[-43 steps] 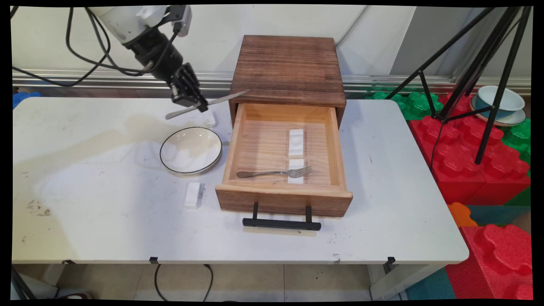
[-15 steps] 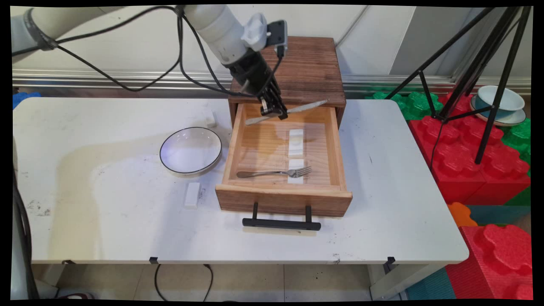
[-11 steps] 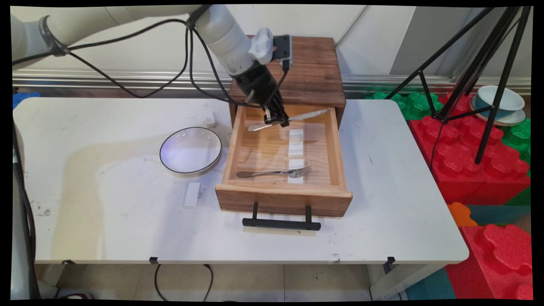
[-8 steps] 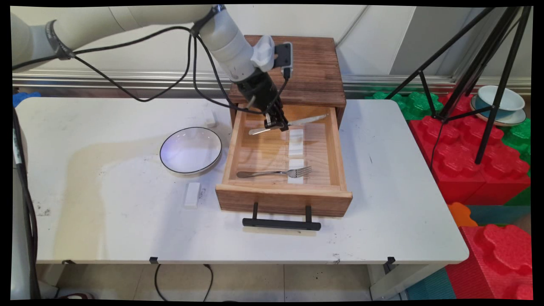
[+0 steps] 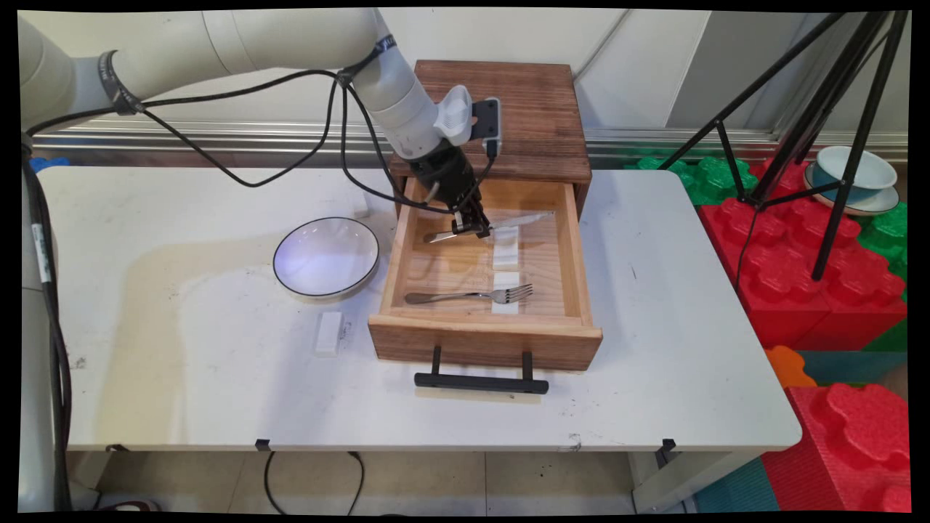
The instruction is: Place the picked object into the drawer
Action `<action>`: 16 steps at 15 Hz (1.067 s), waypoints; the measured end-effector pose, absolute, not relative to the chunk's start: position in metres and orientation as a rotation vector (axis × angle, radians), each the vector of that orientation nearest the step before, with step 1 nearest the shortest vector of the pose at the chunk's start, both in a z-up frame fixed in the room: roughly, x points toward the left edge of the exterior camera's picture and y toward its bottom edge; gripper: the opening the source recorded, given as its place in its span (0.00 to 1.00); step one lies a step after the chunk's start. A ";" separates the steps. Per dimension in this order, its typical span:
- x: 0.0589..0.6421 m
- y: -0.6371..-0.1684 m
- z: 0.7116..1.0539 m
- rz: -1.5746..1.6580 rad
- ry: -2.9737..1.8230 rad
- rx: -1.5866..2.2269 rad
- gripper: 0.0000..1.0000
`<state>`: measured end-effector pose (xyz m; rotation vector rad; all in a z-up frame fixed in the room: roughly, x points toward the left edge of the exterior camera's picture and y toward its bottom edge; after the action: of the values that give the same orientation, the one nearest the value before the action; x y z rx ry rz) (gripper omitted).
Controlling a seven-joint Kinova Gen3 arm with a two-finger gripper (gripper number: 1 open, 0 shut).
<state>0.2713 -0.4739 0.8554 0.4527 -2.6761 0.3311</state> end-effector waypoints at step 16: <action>0.277 -0.482 0.828 0.316 -2.686 0.506 1.00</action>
<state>0.2766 -0.4819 0.8282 0.5056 -2.6865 0.3157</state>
